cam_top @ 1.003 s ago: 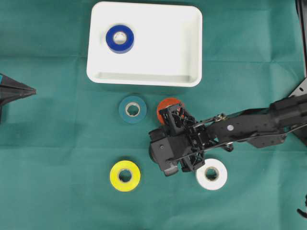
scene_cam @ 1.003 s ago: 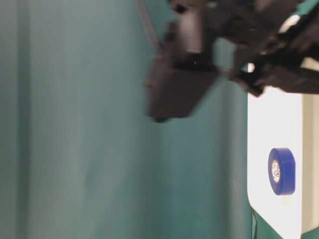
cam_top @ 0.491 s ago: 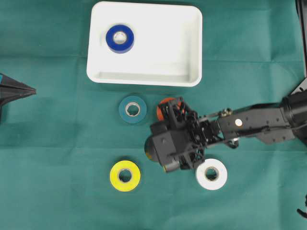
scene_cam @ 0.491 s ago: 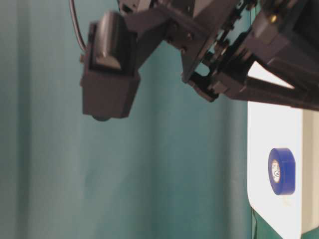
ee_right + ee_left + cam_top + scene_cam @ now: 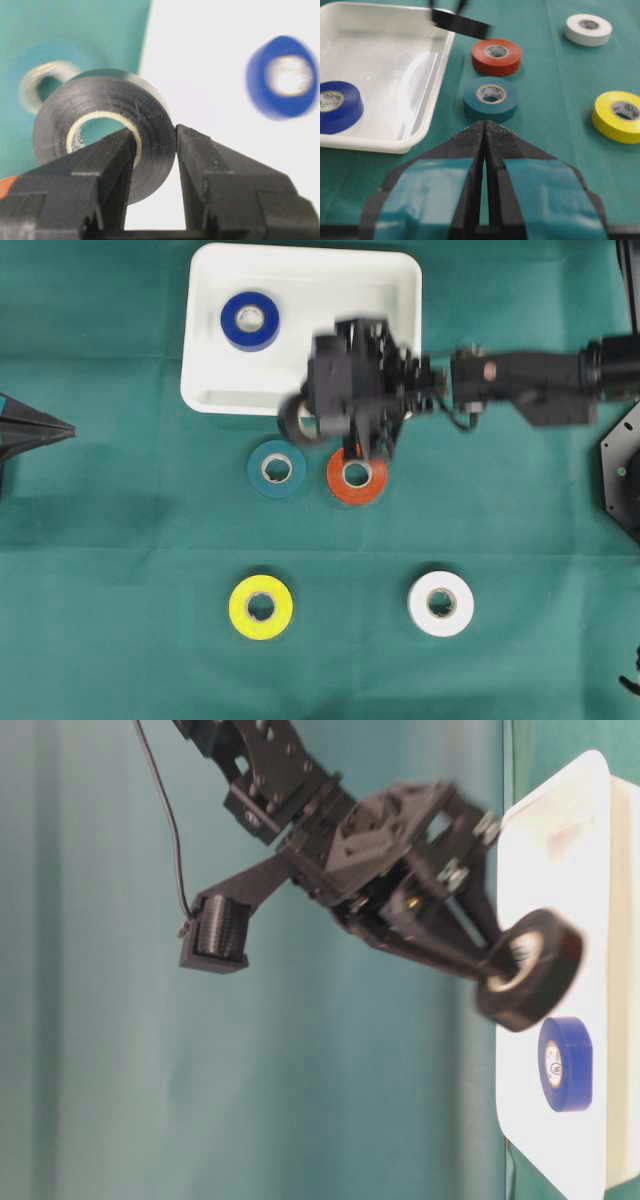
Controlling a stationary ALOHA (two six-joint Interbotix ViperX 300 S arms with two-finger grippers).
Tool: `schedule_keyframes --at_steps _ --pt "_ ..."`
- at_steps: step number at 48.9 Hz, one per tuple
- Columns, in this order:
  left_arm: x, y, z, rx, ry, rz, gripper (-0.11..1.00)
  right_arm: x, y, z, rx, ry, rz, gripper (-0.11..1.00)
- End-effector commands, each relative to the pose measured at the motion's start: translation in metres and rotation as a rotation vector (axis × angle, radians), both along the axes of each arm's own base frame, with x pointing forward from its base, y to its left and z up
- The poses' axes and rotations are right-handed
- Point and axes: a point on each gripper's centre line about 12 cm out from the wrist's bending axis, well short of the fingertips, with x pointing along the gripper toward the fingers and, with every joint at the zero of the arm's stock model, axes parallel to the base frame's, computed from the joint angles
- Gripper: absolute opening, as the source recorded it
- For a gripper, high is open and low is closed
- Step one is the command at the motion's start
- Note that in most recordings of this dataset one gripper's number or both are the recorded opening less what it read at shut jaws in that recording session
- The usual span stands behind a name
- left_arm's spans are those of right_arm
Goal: Put the tape into the white case with the right arm.
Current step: 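Carry the black tape into the tray's upper right and release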
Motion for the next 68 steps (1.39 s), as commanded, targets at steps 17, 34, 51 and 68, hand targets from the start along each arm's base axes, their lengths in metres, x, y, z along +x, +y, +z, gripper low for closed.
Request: schedule_keyframes --at_steps 17,34,51,68 --pt "0.001 0.0 0.004 0.0 -0.008 0.003 0.0 -0.016 -0.098 0.025 -0.093 -0.153 -0.144 0.0" --pt "0.001 0.0 0.003 0.0 -0.006 0.003 0.0 -0.016 -0.123 -0.001 -0.076 -0.166 -0.17 0.0" --pt "0.001 0.0 0.003 0.0 -0.006 0.003 0.0 -0.016 -0.124 -0.003 -0.069 -0.151 -0.182 0.0" --pt "0.001 0.0 0.003 0.0 -0.005 0.003 0.0 -0.02 -0.122 -0.009 -0.064 -0.134 -0.18 0.47"
